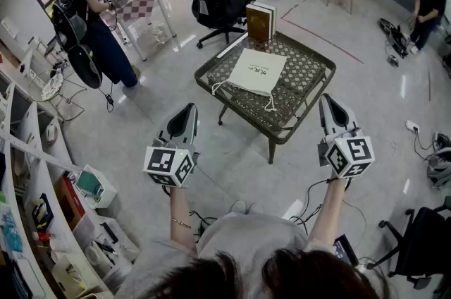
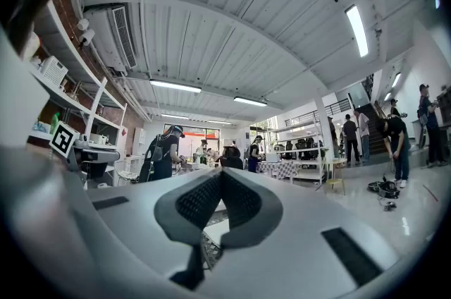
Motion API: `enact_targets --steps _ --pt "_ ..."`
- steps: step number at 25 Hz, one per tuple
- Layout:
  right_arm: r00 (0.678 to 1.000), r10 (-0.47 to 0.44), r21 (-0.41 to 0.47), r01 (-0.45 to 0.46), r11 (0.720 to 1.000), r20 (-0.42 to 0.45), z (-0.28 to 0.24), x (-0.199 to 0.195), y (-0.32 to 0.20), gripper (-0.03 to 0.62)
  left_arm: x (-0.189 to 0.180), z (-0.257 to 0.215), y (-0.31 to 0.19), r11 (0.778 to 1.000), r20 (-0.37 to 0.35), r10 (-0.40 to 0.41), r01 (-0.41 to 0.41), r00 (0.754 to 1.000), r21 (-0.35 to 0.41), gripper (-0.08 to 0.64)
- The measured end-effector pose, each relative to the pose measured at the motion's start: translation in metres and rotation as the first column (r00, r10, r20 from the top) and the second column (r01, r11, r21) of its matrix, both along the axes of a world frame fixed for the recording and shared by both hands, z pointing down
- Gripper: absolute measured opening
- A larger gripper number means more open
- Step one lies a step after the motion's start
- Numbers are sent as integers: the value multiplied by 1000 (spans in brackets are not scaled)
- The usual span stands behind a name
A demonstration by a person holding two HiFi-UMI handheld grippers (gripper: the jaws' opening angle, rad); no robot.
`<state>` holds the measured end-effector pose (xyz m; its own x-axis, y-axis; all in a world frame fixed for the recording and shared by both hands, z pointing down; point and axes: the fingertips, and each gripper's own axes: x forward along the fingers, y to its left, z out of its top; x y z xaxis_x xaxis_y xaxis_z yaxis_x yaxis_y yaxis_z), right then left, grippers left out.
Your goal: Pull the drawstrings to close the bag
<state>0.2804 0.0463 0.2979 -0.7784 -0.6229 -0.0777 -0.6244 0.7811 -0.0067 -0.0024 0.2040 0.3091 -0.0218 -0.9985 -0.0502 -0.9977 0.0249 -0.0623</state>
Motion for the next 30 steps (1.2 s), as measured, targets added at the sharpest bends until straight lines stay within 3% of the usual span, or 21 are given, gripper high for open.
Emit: enact_targets --steps 19,30 --pt "998 -53 -39 54 998 23 14 -2 -5 20 12 14 4 999 -4 -31 31 999 -27 23" --pt "997 -68 -58 70 996 33 16 -32 -21 20 -17 21 -1 998 -23 -50 49 998 -41 23"
